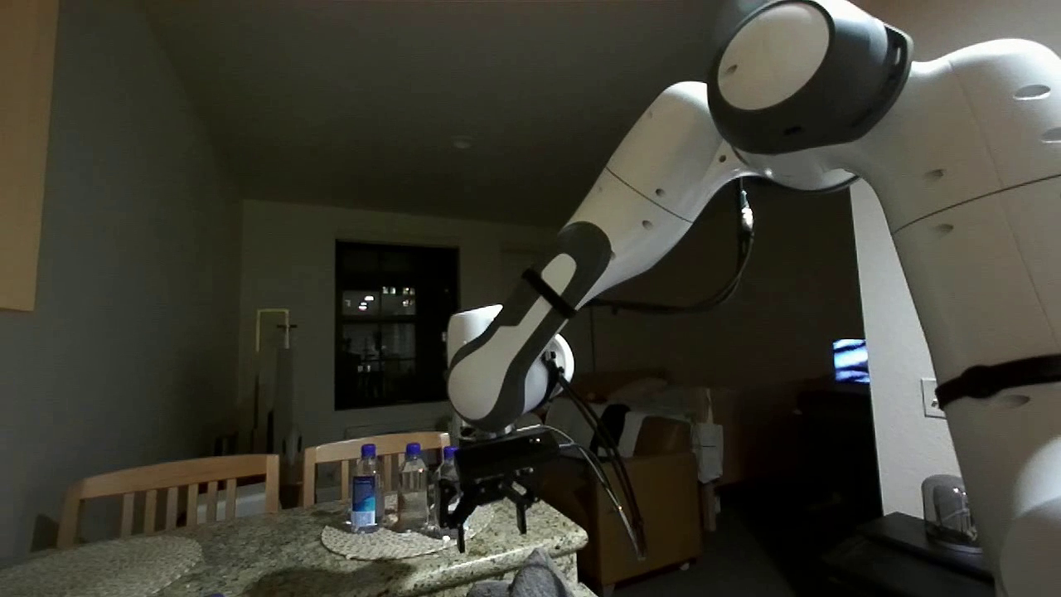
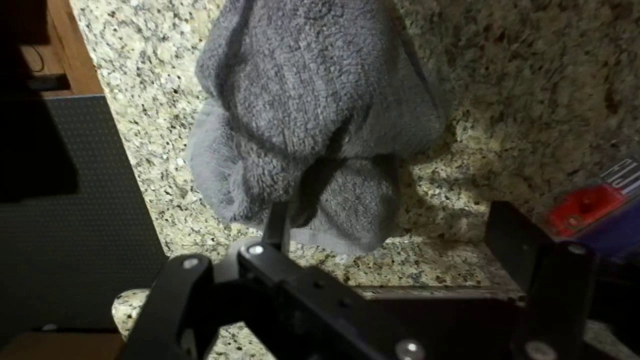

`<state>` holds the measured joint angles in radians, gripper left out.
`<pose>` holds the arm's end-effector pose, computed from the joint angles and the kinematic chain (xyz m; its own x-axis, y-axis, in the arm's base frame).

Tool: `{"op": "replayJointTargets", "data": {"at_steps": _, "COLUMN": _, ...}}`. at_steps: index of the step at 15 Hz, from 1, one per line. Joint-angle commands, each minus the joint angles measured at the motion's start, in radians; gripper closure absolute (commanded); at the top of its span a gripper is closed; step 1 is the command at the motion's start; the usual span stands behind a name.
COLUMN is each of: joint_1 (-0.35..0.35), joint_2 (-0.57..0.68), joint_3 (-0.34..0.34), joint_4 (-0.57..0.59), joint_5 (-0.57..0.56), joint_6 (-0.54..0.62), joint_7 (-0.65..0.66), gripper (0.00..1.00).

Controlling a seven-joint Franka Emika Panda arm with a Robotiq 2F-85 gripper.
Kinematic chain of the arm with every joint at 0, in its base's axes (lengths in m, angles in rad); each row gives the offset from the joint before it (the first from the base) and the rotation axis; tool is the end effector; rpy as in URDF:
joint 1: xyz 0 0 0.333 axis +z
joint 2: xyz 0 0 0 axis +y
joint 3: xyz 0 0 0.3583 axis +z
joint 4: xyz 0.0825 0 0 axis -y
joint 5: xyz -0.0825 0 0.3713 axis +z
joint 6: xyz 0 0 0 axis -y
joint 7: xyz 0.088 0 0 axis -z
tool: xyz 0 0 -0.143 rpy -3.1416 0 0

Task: Move the grey towel to the left

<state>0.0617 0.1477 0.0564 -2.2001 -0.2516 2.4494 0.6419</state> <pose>0.5563 0.0597 0.3410 0.9317 -0.3208 0.1703 -0.3381 -0.9373 0.0843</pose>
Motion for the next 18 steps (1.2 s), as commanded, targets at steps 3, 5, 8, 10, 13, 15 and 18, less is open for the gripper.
{"op": "replayJointTargets", "data": {"at_steps": 3, "joint_1": 0.026, "joint_2": -0.011, "joint_3": -0.053, "joint_4": -0.003, "joint_5": -0.028, "joint_6": -0.101, "joint_7": 0.094, "gripper": 0.0}}
{"op": "replayJointTargets", "data": {"at_steps": 5, "joint_1": 0.023, "joint_2": -0.011, "joint_3": -0.063, "joint_4": -0.012, "joint_5": -0.021, "joint_6": -0.12, "joint_7": 0.14, "gripper": 0.0}}
{"op": "replayJointTargets", "data": {"at_steps": 8, "joint_1": 0.015, "joint_2": -0.02, "joint_3": -0.071, "joint_4": -0.037, "joint_5": 0.016, "joint_6": -0.113, "joint_7": 0.17, "gripper": 0.0}}
{"op": "replayJointTargets", "data": {"at_steps": 10, "joint_1": 0.013, "joint_2": -0.015, "joint_3": -0.073, "joint_4": -0.048, "joint_5": 0.025, "joint_6": -0.114, "joint_7": 0.179, "gripper": 0.0}}
{"op": "replayJointTargets", "data": {"at_steps": 13, "joint_1": 0.011, "joint_2": -0.013, "joint_3": -0.074, "joint_4": -0.069, "joint_5": 0.037, "joint_6": -0.11, "joint_7": 0.176, "gripper": 0.0}}
{"op": "replayJointTargets", "data": {"at_steps": 15, "joint_1": 0.011, "joint_2": -0.008, "joint_3": -0.075, "joint_4": -0.079, "joint_5": 0.041, "joint_6": -0.113, "joint_7": 0.17, "gripper": 0.0}}
{"op": "replayJointTargets", "data": {"at_steps": 18, "joint_1": 0.012, "joint_2": 0.003, "joint_3": -0.073, "joint_4": -0.094, "joint_5": 0.049, "joint_6": -0.108, "joint_7": 0.162, "gripper": 0.0}}
